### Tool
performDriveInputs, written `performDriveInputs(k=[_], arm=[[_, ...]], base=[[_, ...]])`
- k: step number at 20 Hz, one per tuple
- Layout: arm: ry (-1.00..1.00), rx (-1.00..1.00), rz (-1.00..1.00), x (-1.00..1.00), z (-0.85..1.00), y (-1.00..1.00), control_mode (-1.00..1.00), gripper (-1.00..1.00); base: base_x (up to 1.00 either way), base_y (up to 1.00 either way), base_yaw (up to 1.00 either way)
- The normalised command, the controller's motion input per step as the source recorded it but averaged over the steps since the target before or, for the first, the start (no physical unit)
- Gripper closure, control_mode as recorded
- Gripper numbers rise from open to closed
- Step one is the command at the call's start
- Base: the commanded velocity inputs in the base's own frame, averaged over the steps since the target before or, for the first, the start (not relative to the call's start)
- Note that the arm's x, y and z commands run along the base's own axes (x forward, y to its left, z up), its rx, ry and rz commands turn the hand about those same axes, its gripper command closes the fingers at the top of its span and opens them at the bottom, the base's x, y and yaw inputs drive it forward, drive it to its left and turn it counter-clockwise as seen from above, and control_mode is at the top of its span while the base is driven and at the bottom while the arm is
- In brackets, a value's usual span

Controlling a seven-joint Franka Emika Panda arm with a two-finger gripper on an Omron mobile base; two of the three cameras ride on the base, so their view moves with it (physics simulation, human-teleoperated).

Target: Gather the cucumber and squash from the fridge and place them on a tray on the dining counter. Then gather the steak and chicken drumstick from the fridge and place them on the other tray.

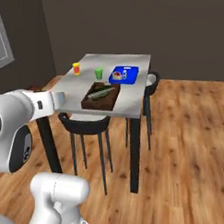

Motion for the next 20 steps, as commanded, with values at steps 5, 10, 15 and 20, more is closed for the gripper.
performDriveInputs(k=[5, 10, 15, 20], arm=[[0.0, 0.0, 0.0, 0.0, 0.0, 0.0, 1.0, 1.0], [0.0, 0.0, 0.0, 0.0, 0.0, 0.0, 1.0, 1.0], [0.0, 0.0, 0.0, 0.0, 0.0, 0.0, 1.0, 1.0], [0.0, 0.0, 0.0, 0.0, 0.0, 0.0, 1.0, 1.0]], base=[[1.0, -1.0, 0.0], [1.0, -1.0, 0.03], [0.94, -1.0, 0.2], [0.86, -0.97, 0.38]])
